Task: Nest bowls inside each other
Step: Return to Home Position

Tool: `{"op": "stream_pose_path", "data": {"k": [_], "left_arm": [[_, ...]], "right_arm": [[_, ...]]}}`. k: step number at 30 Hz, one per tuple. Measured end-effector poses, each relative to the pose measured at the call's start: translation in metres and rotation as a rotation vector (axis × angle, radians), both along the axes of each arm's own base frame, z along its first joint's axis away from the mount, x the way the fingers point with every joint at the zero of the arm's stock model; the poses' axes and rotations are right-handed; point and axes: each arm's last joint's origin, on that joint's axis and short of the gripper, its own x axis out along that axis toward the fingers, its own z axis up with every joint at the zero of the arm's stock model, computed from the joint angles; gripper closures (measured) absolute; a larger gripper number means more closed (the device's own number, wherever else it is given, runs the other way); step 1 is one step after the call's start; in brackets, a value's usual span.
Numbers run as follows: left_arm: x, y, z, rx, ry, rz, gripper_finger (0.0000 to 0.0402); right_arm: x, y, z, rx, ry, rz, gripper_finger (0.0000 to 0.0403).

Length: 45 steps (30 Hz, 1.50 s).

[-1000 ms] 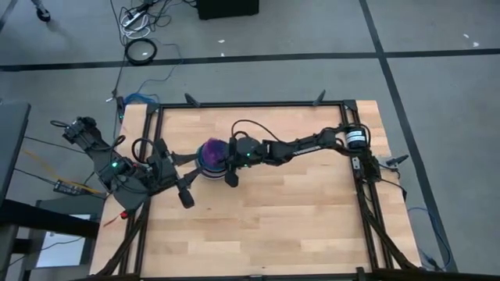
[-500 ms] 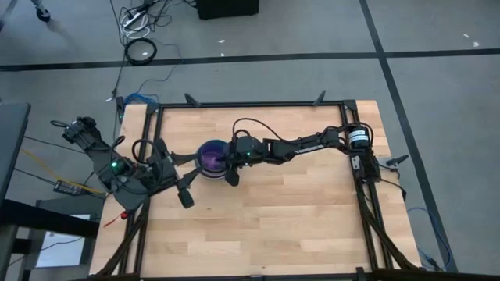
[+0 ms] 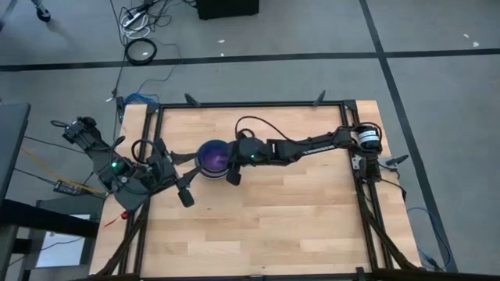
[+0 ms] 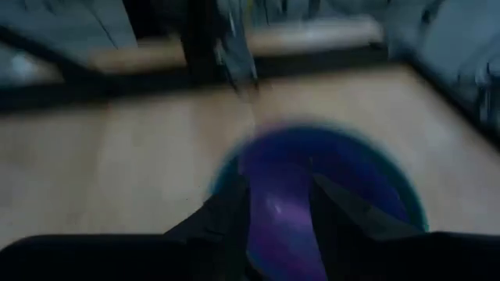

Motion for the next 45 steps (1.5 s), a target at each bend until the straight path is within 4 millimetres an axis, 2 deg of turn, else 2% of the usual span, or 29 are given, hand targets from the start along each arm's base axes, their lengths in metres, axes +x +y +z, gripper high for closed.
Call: {"op": "stream_pose_path", "data": {"k": [5, 11, 15, 19, 21, 23, 26, 28, 30, 33, 37, 39, 41, 45], "left_arm": [[0.0, 0.0, 0.0, -0.001, -0.001, 0.0, 0.0249], [0.0, 0.0, 0.0, -0.002, -0.003, 0.0, 0.0249], [0.0, 0.0, 0.0, 0.018, 0.015, -0.013, 0.0249], [0.001, -0.002, -0.003, 0.015, 0.048, -0.084, 0.0249], [0.002, -0.004, -0.004, 0.006, 0.06, -0.121, 0.0249], [0.004, -0.005, -0.005, -0.017, 0.056, -0.142, 0.0249], [0.004, 0.005, 0.005, 0.019, 0.031, -0.123, 0.0249], [0.002, 0.027, 0.021, 0.031, -0.023, -0.117, 0.0249], [-0.004, 0.054, 0.039, 0.023, -0.103, -0.202, 0.0249], [-0.015, 0.09, 0.055, 0.031, -0.211, -0.351, 0.0249], [-0.037, 0.127, 0.058, 0.031, -0.212, -0.262, 0.0249], [-0.052, 0.135, 0.056, 0.008, -0.195, -0.231, 0.0249], [-0.066, 0.138, 0.055, -0.005, -0.185, -0.237, 0.0249], [-0.085, 0.138, 0.037, -0.019, -0.2, -0.23, 0.0249]], "right_arm": [[0.005, 0.001, 0.019, 0.0, -0.182, 0.0, 0.0282], [0.005, 0.001, 0.018, -0.011, -0.169, -0.015, 0.0287], [0.005, 0.009, 0.021, -0.007, -0.201, 0.007, 0.0288], [0.004, 0.03, 0.022, 0.061, -0.208, 0.036, 0.0289], [0.003, 0.042, 0.023, 0.048, -0.202, 0.131, 0.0289], [-0.001, 0.052, 0.031, 0.047, -0.215, 0.3, 0.0288], [-0.016, 0.052, 0.068, 0.099, -0.299, 0.544, 0.0289], [-0.038, 0.041, 0.106, 0.079, -0.349, 0.585, 0.0289], [-0.069, 0.029, 0.143, 0.0, -0.379, 0.555, 0.0288], [-0.124, 0.014, 0.189, -0.112, -0.408, 0.471, 0.0288], [-0.208, 0.001, 0.235, -0.21, -0.474, 0.396, 0.0289], [-0.245, -0.001, 0.242, -0.224, -0.515, 0.374, 0.0288], [-0.276, -0.002, 0.239, -0.229, -0.551, 0.356, 0.0289], [-0.316, -0.004, 0.209, -0.187, -0.575, 0.317, 0.029]]}}
